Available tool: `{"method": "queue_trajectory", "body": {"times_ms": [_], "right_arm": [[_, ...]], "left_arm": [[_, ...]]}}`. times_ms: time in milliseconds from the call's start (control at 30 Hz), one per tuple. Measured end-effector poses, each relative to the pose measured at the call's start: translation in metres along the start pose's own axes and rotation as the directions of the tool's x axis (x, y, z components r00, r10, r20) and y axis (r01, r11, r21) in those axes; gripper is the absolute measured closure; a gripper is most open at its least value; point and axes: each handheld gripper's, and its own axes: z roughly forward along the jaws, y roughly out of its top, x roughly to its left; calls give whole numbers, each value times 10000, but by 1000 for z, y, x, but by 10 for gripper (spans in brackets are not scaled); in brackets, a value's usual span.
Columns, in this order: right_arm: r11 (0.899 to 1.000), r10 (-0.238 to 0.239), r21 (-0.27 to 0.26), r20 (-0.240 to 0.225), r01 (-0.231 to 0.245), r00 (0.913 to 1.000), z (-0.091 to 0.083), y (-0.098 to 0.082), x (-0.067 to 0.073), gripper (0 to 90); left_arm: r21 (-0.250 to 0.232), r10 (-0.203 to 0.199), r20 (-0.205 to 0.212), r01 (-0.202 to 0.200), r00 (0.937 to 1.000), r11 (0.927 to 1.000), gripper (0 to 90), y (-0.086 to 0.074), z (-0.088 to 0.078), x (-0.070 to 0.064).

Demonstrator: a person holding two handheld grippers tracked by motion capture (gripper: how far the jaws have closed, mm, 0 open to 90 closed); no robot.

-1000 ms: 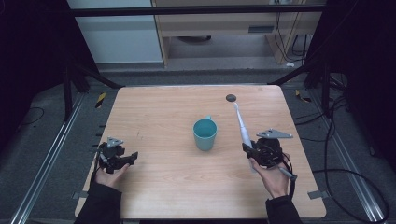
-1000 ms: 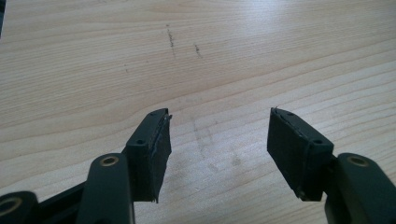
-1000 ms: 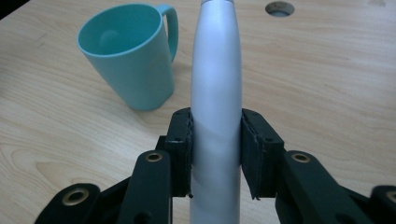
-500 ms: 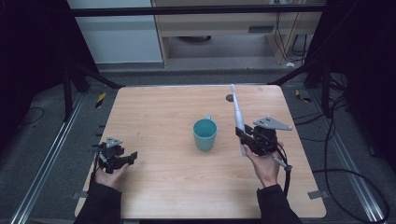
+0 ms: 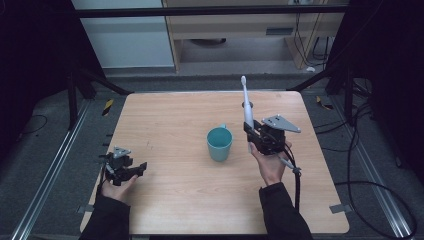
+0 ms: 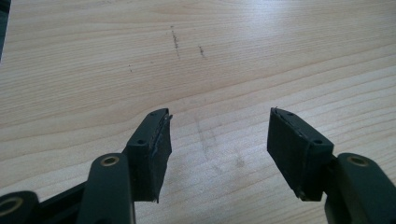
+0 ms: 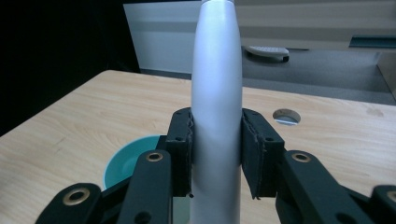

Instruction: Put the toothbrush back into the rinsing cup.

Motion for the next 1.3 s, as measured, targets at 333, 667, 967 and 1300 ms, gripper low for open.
{"method": "queue_trajectory", "body": {"times_ms": [333, 667, 967, 1300], "right_arm": [[9985, -22, -552, 65, 26, 10000, 23, 7, 17, 664], [9958, 148, -905, 13, -146, 9999, 45, 9, 33, 663], [9952, 412, -880, -82, -417, 9991, 64, 3, 43, 664], [9977, 394, -537, -182, -403, 9991, 81, -8, 54, 663]], "left_arm": [[-19, -3, 7, 3, 10000, 10000, 394, 0, 0, 0], [-22, -3, -6, 3, 10000, 10000, 394, 0, 0, 1], [-44, -8, -3, 8, 10000, 10000, 394, 0, 0, 1], [-48, -23, -13, 23, 10000, 10000, 394, 0, 0, 1]]}}
